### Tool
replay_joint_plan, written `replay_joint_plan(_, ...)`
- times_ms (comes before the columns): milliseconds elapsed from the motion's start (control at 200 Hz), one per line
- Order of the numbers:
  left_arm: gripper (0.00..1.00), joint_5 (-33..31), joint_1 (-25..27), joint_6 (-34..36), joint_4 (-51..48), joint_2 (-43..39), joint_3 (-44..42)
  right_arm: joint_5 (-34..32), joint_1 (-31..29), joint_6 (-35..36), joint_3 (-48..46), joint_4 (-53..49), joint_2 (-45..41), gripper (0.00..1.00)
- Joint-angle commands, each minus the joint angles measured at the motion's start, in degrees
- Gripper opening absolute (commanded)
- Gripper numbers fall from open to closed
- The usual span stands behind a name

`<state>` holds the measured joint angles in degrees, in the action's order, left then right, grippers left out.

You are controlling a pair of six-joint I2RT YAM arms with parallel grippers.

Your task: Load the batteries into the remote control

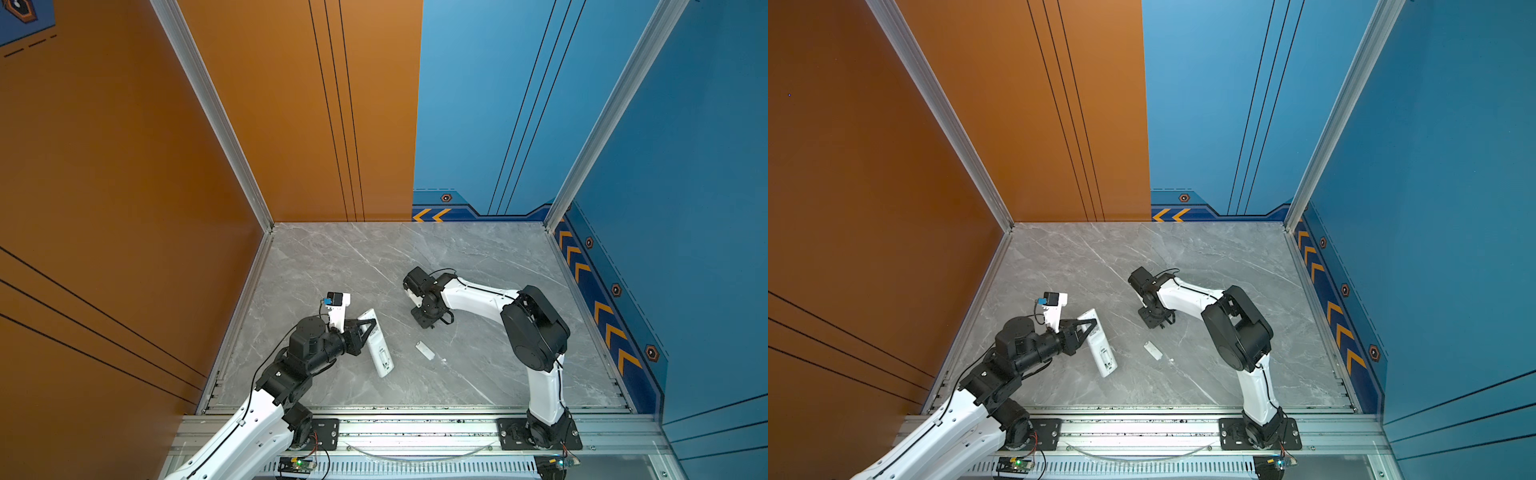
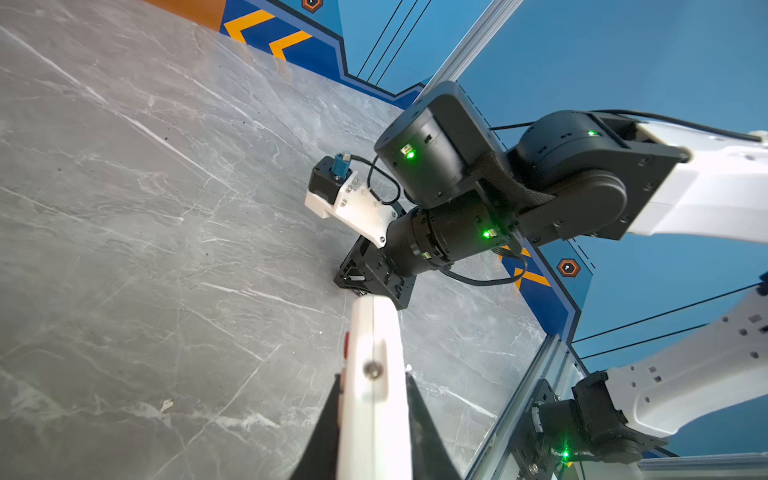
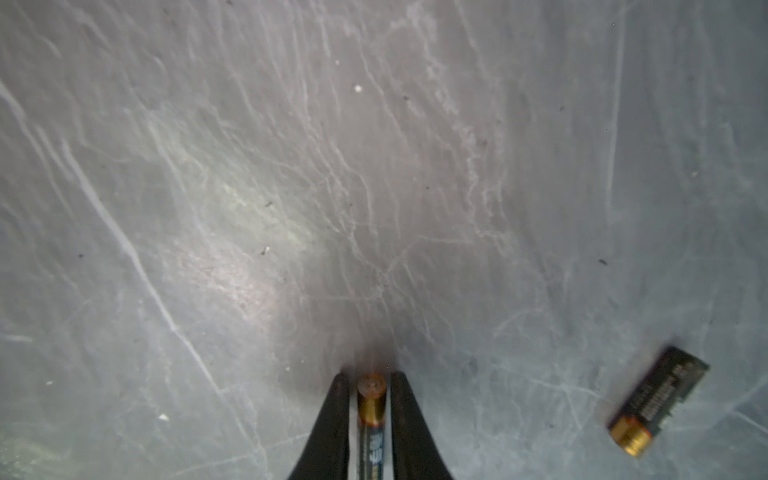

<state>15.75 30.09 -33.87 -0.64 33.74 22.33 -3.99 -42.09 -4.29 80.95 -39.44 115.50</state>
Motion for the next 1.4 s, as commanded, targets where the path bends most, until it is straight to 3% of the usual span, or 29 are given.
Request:
replay_joint_plan(0, 0.00, -1.6, 0.5, 1.2, -0.5, -1.6, -1.2, -2.3, -0.7, -0.7, 1.2, -8.1, 2.9, 0.18)
replay_joint_plan(385, 0.00, -4.8, 2.0, 3.6, -3.2, -3.3, -0.9, -5.0, -1.1, -1.6, 7.4, -14.9, 8.1, 0.19)
replay_joint_plan(511, 0.00, -8.8, 3.0, 5.4, -6.1, -4.5, -0.5, -4.9, -1.1, -1.9, 7.9, -15.3, 8.3, 0.22)
replay_joint_plan(816, 0.00, -11.0, 4.6, 6.4, -6.6, -4.5, -0.8, -3.7, -0.2, -1.5, 9.9, -16.7, 9.7, 0.23)
replay_joint_plan(1392, 0.00, -11.7, 5.1, 6.3, -6.6, -5.9, -1.1, -1.0, 1.0, -0.3, 10.9, -17.4, 11.3, 0.12)
